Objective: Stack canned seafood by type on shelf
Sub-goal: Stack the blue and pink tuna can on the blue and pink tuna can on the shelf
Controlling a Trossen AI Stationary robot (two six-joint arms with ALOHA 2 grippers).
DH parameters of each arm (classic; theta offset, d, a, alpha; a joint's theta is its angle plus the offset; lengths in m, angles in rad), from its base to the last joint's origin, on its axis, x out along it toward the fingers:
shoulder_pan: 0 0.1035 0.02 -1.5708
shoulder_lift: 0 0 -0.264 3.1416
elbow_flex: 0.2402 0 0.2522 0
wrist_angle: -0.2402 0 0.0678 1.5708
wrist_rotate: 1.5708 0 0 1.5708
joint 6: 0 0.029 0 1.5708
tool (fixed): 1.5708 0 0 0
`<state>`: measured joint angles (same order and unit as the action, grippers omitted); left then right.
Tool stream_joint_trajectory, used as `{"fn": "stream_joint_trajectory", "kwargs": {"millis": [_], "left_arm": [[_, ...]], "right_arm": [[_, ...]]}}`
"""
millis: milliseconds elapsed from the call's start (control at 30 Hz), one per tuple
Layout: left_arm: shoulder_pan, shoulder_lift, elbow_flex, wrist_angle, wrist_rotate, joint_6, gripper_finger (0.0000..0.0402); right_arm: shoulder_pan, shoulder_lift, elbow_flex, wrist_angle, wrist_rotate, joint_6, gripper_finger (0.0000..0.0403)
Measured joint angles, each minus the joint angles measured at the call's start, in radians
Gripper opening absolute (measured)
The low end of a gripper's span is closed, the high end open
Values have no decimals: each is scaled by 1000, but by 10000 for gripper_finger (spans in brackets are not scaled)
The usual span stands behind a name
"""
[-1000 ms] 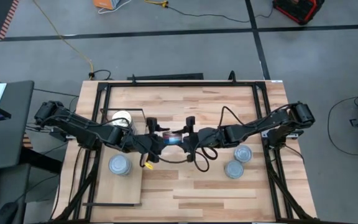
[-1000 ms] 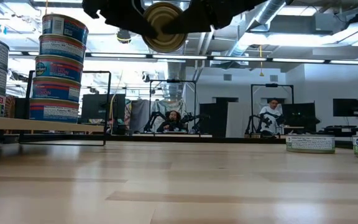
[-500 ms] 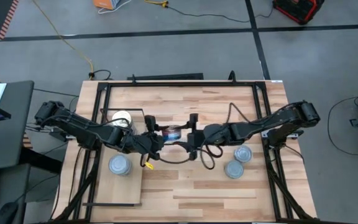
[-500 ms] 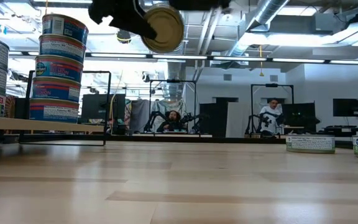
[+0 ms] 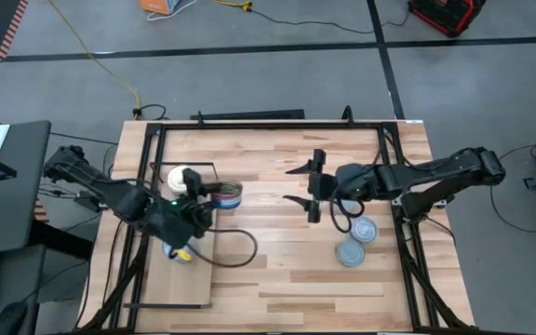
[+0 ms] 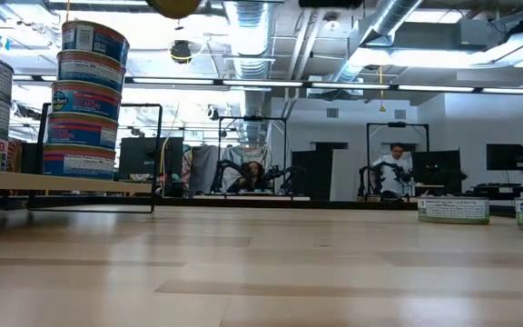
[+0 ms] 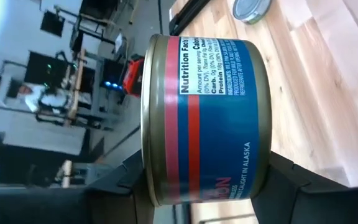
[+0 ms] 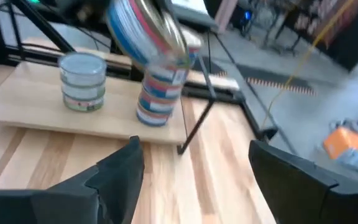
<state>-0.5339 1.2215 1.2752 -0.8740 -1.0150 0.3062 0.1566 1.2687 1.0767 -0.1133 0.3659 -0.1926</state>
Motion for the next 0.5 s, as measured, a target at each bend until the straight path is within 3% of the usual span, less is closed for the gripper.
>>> {"fn": "stream_joint_trajectory", "kwargs": {"millis": [133,300,500], "left_arm": [[-64,-36,29,-100,-37,-4,199],[-127,-100,35,-254,-45,-115,190],[-166,-177,35,-437,-38,-276,191]], "right_arm": [[-6,45,-1,-9,0,80,321],[17,79,-1,-17,8,184,321],[99,78,-1,-62,255,319,321]]}}
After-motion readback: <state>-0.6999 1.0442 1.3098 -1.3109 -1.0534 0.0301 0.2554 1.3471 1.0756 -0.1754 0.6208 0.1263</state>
